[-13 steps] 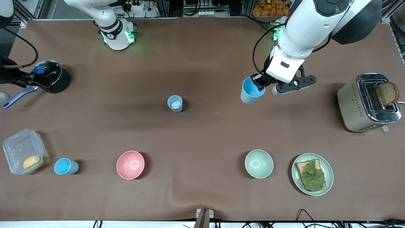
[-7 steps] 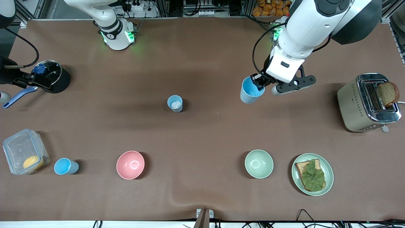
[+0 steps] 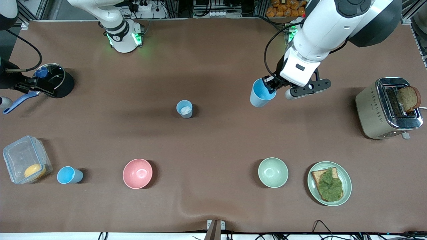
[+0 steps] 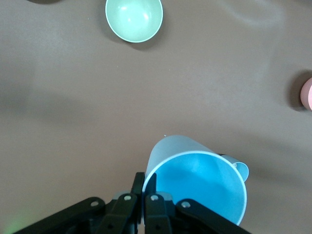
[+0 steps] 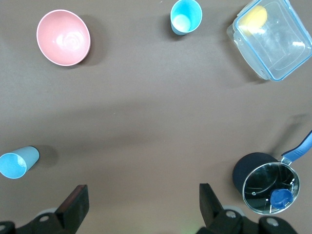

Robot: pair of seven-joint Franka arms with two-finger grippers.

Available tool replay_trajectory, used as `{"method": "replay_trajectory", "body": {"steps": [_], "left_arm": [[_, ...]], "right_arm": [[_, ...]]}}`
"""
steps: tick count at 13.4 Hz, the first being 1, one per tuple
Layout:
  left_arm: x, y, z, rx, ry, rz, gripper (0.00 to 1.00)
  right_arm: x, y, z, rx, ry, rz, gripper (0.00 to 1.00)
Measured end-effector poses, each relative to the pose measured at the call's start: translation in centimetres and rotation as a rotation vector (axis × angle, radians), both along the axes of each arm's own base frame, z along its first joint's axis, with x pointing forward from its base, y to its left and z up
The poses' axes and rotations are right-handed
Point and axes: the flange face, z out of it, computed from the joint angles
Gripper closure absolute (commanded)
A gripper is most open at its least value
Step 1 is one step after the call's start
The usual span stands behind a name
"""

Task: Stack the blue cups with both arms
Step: 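Carry the held blue cup with the left gripper toward the standing cup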

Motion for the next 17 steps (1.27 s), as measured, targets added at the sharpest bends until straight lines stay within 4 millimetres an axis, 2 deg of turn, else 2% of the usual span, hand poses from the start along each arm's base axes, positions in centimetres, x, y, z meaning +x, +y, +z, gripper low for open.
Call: {"method": "replay_trajectory", "body": {"steps": [4,8,17], "left_arm": [[-0.1,-0.3,-0.1,-0.001,0.003,-0.006,1.00],[-0.8,-1.7,-0.5,-0.003,0.012,-0.030,1.00],[-1.0,-2.0,-0.5,-0.003,0.012,-0.035,1.00]], "right_arm": [[0.0,0.1,0.0,0.000,-0.004,0.003,0.00],[0.1,0.2,0.0,0.000,-0.004,0.004,0.00],[0.1,0.7,0.0,0.000,-0.004,0.013,0.00]]}}
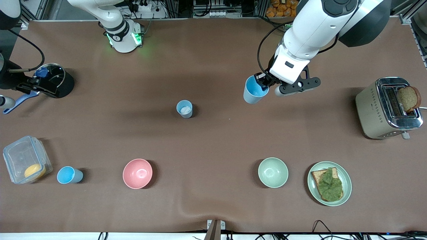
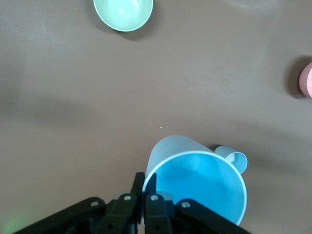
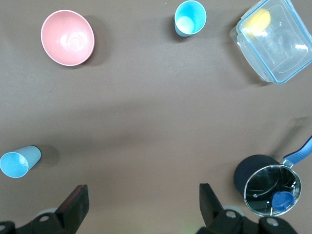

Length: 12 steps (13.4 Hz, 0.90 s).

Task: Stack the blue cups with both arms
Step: 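Carry the held blue cup with the left gripper toward the standing cup, then lower the held cup into the standing blue cup with the left gripper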

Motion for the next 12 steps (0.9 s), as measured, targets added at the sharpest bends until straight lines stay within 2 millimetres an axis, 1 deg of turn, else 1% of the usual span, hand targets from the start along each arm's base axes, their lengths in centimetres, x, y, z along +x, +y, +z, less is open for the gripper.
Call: {"method": "replay_trajectory", "body": {"steps": [4,6,7,9,11,12], "left_arm": [[0.1,0.0,-0.2,0.000,0.004,0.000,1.00],[0.2,-0.3,-0.8,0.000,0.013,-0.005,1.00],[0.3,-0.8,-1.3,-0.004,0.016,-0.012,1.00],[0.6,-2.5,-2.6,-0.032,0.011,-0.029,1.00],[1.2,-4.8,-4.4,-0.066,0.016,-0.053,1.00],[1.6,-6.2,-5.6,-0.087,0.019,-0.065,1.00]], "right_arm": [[0.0,0.5,0.0,0.000,0.001,0.009,0.00],[0.0,0.6,0.0,0.000,0.001,0.011,0.00],[0.0,0.6,0.0,0.000,0.001,0.011,0.00],[0.0,0.7,0.0,0.000,0.001,0.012,0.00],[0.0,0.7,0.0,0.000,0.001,0.012,0.00],[0.0,0.7,0.0,0.000,0.002,0.012,0.00]]}}
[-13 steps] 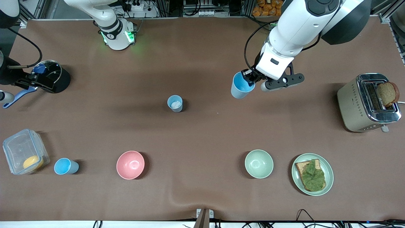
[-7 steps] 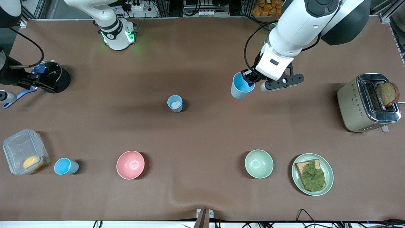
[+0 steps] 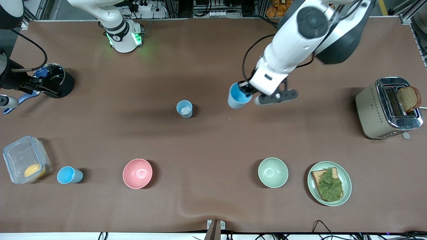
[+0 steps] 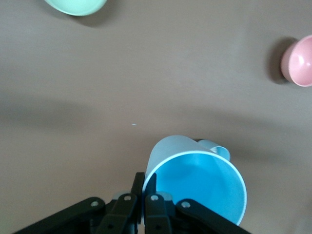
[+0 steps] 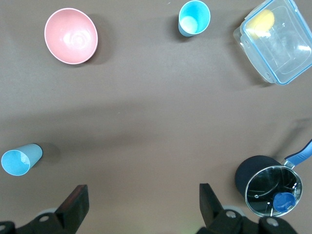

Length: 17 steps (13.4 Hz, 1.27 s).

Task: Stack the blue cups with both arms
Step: 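Lower the held cup into the standing blue cup with the left gripper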

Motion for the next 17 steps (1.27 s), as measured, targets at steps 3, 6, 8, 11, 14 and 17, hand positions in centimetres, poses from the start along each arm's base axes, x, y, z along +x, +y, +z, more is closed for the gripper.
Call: {"method": "replay_trajectory", "body": {"steps": [3,6,8,11,14,17], "left_arm": [[0.7,-4.2,-4.0,-0.068,-0.008,-0.023,1.00],[0.3,-8.0,-7.2,-0.097,-0.026,-0.034,1.00],[-0.6,-10.4,-8.8,-0.085,-0.040,-0.028,1.00],[-3.6,-14.5,-12.0,-0.023,-0.048,-0.050,1.00],[-6.9,-18.2,-15.5,0.034,-0.072,-0.061,1.00],[-9.0,-20.3,-17.6,0.046,-0.088,-0.066,1.00]], "right_arm": [[0.0,0.0,0.0,0.000,0.002,0.000,0.00],[-0.1,0.0,-0.1,0.000,0.006,0.000,0.00],[-0.1,0.0,-0.1,0.000,0.008,0.000,0.00],[-0.1,0.0,-0.1,0.000,0.009,-0.001,0.00],[-0.1,0.0,-0.1,0.000,0.009,-0.001,0.00],[-0.1,0.0,-0.1,0.000,0.009,-0.001,0.00]]}}
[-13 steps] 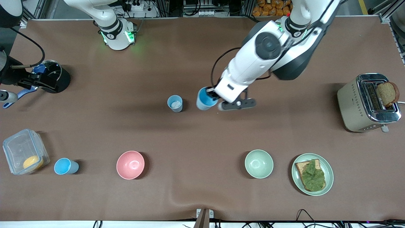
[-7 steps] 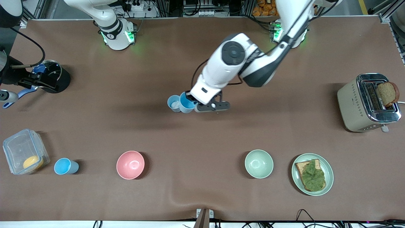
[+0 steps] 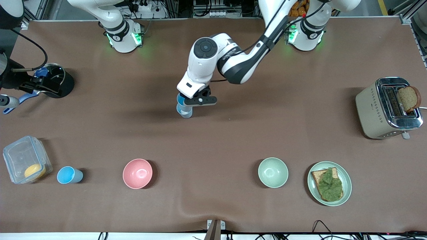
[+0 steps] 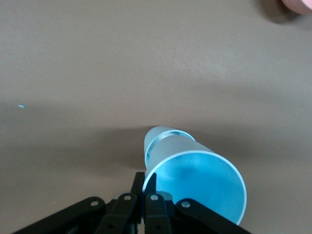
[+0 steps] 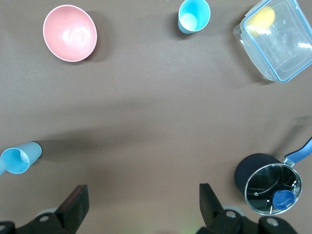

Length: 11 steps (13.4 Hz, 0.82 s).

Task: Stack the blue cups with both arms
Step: 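Lower the held cup into the standing blue cup with the left gripper, then open the left gripper and lift it off the stacked cups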

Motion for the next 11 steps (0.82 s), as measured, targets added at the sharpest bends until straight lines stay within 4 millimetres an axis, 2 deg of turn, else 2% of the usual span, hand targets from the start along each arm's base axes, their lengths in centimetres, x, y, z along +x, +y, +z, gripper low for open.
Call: {"method": "replay_trajectory", "body": {"steps": [10,11], "left_arm": [[-0.7,-1.2,-4.3,0.014,-0.018,-0.010,1.00],[-0.9,-1.3,-4.5,0.015,-0.017,-0.014,0.96]], "right_arm": [[0.0,0.0,0.0,0.000,0.000,0.000,0.00],[0.0,0.0,0.0,0.000,0.000,0.000,0.00]]}}
